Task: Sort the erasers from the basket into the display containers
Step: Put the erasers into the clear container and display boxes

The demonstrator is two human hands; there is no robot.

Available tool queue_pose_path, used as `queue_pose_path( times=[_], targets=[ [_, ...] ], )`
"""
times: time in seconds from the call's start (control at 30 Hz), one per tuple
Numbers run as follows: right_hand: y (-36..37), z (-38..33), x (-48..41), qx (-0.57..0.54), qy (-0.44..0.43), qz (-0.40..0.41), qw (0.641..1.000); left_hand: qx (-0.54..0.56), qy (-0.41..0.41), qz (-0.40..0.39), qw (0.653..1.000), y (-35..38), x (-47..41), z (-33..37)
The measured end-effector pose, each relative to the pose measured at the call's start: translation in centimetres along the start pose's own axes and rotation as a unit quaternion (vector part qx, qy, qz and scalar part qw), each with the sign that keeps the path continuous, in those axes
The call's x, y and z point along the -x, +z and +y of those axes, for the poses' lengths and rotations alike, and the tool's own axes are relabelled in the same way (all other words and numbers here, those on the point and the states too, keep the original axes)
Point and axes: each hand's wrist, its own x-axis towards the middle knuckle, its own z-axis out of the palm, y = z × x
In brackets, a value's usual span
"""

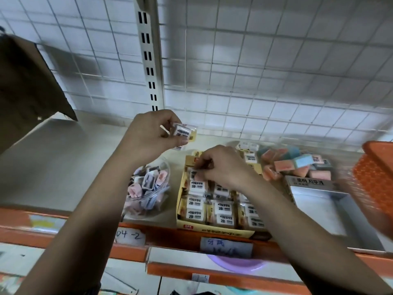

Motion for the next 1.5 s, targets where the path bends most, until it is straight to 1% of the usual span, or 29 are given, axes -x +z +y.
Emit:
queue_pose_path(
  times=[0.1,0.2,0.3,0.4,0.43,0.5,0.57,0.6,0.67,0.83,1.0,1.1,1.23,1.5],
  targets=[
    [0.1,-0.1,-0.4,0.031,-0.006,0.022,0.999,0.020,-0.001,0.003,1.000,-0.1,0.5,-0.3],
    [0.2,0.1,-0.4,0.038,-0.014,0.015,0.999,0.046,-0.002,0.009,0.999,-0.2,0.7,0.0],
    [0.4,0.5,-0.1,0.017,-0.031,0.023,0.999,0.071,-0.002,0.010,0.997,-0.3,0.9,0.6],
    [-0.3,1.7,0.9,-0.007,-0.059,0.028,0.998,0.121,-0.001,-0.003,0.993,0.2,1.0,1.5],
    [-0.7,2.4,1.3,-0.013,-0.059,0.040,0.997,0.122,0.003,-0.011,0.993,0.5,1.0,1.8],
    [-1.5,4.2,2.4,-0.022,-0.049,0.107,0.993,0.095,0.010,-0.035,0.995,1.3,0.9,2.4],
    [-2.1,6.3,3.5,-0.021,-0.036,0.199,0.979,0.067,0.011,-0.074,0.995,2.4,0.9,3.0],
    [-2.3,7.3,4.0,-0.016,-0.027,0.232,0.972,0.059,0.011,-0.098,0.993,3.1,1.0,3.3],
    [-2.4,9.0,4.9,-0.006,-0.009,0.257,0.966,0.067,0.013,-0.146,0.987,4.6,1.4,4.0],
    [-1.5,11.1,6.6,-0.039,-0.025,0.244,0.969,0.110,0.012,-0.229,0.967,8.1,2.6,5.5],
    [-0.6,11.9,7.0,-0.088,-0.004,0.258,0.962,0.139,0.006,-0.288,0.947,10.4,3.3,5.9],
    [-0.4,11.9,7.2,-0.088,-0.013,0.275,0.957,0.127,0.005,-0.294,0.947,11.2,3.5,5.7],
    [-0.1,12.1,7.3,-0.067,-0.038,0.275,0.958,0.125,-0.002,-0.303,0.945,11.9,4.0,5.7],
    [0.2,12.4,7.1,-0.046,-0.045,0.283,0.957,0.040,0.041,-0.274,0.960,12.6,4.3,5.4]
  ],
)
